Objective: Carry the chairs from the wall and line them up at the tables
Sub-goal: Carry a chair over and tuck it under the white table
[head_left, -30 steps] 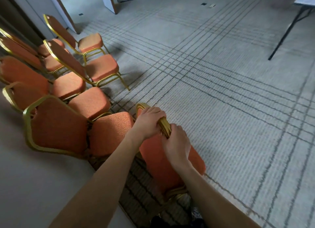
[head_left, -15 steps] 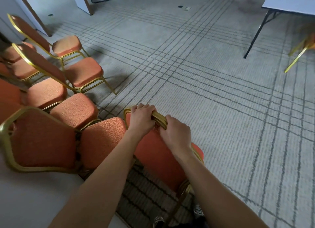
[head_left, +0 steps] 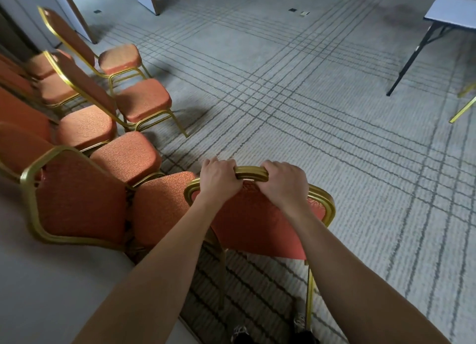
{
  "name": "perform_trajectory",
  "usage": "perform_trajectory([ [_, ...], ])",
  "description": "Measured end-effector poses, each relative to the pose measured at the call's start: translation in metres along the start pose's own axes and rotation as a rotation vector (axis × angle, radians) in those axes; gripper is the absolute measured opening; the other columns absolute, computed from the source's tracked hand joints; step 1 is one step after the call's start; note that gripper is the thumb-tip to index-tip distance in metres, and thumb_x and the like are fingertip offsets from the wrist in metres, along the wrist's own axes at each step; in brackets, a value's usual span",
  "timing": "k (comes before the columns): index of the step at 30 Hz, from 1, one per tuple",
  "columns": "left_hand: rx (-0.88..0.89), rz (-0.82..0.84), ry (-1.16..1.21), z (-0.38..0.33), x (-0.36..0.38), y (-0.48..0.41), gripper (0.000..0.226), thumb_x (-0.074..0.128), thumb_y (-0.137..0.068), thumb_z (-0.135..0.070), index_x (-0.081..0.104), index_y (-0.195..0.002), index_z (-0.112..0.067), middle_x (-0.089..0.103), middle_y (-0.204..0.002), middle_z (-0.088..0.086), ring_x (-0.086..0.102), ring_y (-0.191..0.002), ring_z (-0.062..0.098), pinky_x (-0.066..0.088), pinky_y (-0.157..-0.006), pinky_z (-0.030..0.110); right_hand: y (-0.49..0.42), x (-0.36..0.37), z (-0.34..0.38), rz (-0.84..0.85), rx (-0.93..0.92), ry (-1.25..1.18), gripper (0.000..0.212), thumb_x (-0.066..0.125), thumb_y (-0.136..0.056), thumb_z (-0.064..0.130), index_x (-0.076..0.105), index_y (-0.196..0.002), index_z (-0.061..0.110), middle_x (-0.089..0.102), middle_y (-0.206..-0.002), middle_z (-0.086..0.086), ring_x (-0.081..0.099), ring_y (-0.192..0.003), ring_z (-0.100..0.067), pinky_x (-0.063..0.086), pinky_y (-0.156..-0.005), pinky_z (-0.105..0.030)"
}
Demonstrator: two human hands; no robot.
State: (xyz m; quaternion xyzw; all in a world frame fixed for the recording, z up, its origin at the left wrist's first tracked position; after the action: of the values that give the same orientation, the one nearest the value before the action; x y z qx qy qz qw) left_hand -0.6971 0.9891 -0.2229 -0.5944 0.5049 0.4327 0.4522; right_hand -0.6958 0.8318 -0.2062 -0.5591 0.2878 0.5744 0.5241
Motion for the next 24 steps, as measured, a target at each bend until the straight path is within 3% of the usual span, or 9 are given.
perform_trajectory([
  [3,0.003,0.013,0.088,-0.015,0.013,0.009,0.020,0.058,-0.086,-0.038,0.062,-0.084,-0.019,0.064,-0.080,0.001,0.058,-0.086,0.028,0.040,-0.077,0.038,0.001,-0.002,-0.022,0.028,-0.048,0.011,0.039,0.045,-0.082,0.057,0.065,-0.085,0.024,0.067,-0.076,0.006,0.064,-0.075,-0.021,0.038,-0.065,-0.031],
  [8,0.011,0.007,0.223,-0.066,0.035,0.015,0.022,0.065,-0.084,-0.039,0.059,-0.089,-0.018,0.062,-0.088,0.001,0.058,-0.087,0.026,0.048,-0.069,0.040,0.004,-0.003,-0.097,0.090,0.083,0.025,0.034,0.060,-0.079,0.057,0.061,-0.084,0.024,0.066,-0.081,0.006,0.062,-0.082,-0.021,0.044,-0.073,-0.034],
  [13,0.017,0.053,0.185,-0.155,0.058,-0.003,0.021,0.063,-0.081,-0.040,0.061,-0.088,-0.021,0.063,-0.086,-0.001,0.060,-0.087,0.026,0.043,-0.071,0.037,0.017,-0.009,-0.192,0.151,0.234,-0.006,0.021,0.068,-0.076,0.041,0.059,-0.086,0.025,0.064,-0.082,0.007,0.062,-0.084,-0.021,0.043,-0.073,-0.033],
  [16,-0.027,0.041,0.107,-0.193,0.063,-0.007,0.015,0.058,-0.079,-0.039,0.061,-0.084,-0.025,0.063,-0.081,-0.006,0.059,-0.084,0.022,0.044,-0.079,0.036,0.020,-0.014,-0.230,0.146,0.230,-0.062,0.021,0.072,-0.077,0.036,0.061,-0.089,0.023,0.065,-0.085,0.006,0.062,-0.088,-0.020,0.043,-0.075,-0.033],
  [18,-0.043,-0.029,0.049,-0.194,0.062,-0.015,0.017,0.055,-0.080,-0.038,0.064,-0.085,-0.024,0.064,-0.083,-0.006,0.060,-0.090,0.023,0.042,-0.099,0.038,0.011,-0.011,-0.231,0.155,0.177,-0.126,0.020,0.072,-0.078,0.032,0.063,-0.094,0.022,0.067,-0.091,0.006,0.062,-0.092,-0.019,0.046,-0.079,-0.033],
  [20,-0.045,-0.087,-0.035,-0.183,0.063,-0.026,0.021,0.054,-0.082,-0.039,0.069,-0.089,-0.026,0.067,-0.092,-0.007,0.059,-0.103,0.025,0.022,-0.122,0.051,-0.002,-0.007,-0.222,0.159,0.124,-0.208,0.020,0.068,-0.082,0.030,0.065,-0.100,0.021,0.068,-0.097,0.005,0.061,-0.098,-0.019,0.046,-0.085,-0.034],
  [22,-0.064,-0.085,-0.042,-0.174,0.065,-0.041,0.022,0.057,-0.084,-0.043,0.071,-0.095,-0.030,0.067,-0.106,-0.008,0.054,-0.118,0.024,0.006,-0.124,0.059,-0.017,-0.006,-0.219,0.155,0.077,-0.245,0.021,0.067,-0.085,0.033,0.066,-0.101,0.019,0.067,-0.102,0.004,0.059,-0.104,-0.019,0.045,-0.087,-0.034],
  [24,-0.078,-0.055,-0.036,-0.175,0.066,-0.052,0.023,0.059,-0.084,-0.045,0.072,-0.101,-0.034,0.064,-0.118,-0.009,0.049,-0.129,0.024,0.006,-0.122,0.064,-0.028,-0.004,-0.227,0.142,0.068,-0.249,0.026,0.066,-0.085,0.039,0.066,-0.101,0.018,0.063,-0.108,0.004,0.054,-0.111,-0.019,0.046,-0.089,-0.035],
])
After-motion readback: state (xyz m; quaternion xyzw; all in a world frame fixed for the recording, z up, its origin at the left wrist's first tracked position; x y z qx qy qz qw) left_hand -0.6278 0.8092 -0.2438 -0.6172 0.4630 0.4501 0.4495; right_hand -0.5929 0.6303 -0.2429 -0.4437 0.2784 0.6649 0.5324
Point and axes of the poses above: each hand's wrist, its own y-axis away from the middle knuckle, its own x-axis out of the palm, z = x × y, the point moved 10 cm from there along -y, towards the middle knuckle
